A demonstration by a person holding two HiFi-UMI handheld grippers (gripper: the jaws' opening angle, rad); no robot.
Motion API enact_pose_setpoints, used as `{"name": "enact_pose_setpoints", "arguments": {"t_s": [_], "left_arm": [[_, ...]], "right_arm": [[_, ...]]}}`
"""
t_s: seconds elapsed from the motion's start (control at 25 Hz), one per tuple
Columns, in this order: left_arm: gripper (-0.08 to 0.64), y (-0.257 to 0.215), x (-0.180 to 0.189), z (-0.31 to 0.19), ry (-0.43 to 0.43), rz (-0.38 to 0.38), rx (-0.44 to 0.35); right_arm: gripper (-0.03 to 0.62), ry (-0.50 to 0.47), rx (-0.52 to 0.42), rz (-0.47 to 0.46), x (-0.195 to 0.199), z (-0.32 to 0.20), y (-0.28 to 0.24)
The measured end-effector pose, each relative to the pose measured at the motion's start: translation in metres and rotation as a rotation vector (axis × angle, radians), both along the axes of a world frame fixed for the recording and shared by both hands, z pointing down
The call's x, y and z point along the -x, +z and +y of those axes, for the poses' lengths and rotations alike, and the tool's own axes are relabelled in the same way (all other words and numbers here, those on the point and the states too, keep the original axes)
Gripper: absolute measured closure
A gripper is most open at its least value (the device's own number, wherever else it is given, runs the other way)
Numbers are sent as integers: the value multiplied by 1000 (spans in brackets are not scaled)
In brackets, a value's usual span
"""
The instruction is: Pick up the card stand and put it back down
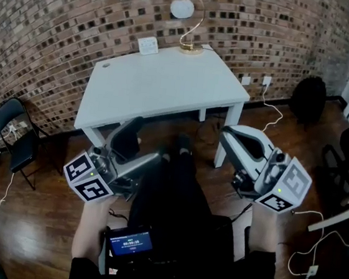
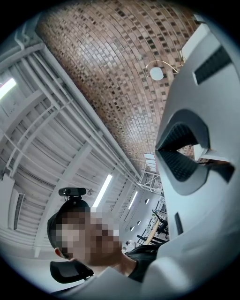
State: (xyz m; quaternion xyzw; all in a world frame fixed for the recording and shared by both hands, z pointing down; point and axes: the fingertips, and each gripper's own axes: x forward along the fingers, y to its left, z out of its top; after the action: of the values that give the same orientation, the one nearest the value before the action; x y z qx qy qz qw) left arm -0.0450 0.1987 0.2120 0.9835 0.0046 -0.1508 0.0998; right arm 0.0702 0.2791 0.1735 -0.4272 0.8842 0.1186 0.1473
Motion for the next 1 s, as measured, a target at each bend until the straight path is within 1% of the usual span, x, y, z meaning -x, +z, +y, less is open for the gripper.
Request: {"name": "enact_pose_setpoints", "arguments": {"t_s": [0.28, 0.44, 0.64, 1.0], "left_arm": [[107, -3, 3, -3, -10, -1, -1], [107, 1, -4, 0, -3, -10, -1], [107, 4, -12, 2, 8, -22, -3], [107, 1, -18, 7, 11, -28, 3]], "right_arm": [[581, 4, -17, 0, 1, -1, -4], [581, -8, -5, -23, -5, 0, 2], [581, 0, -42, -4, -4, 6, -7], [580, -22, -64, 15, -1, 13, -17]]}}
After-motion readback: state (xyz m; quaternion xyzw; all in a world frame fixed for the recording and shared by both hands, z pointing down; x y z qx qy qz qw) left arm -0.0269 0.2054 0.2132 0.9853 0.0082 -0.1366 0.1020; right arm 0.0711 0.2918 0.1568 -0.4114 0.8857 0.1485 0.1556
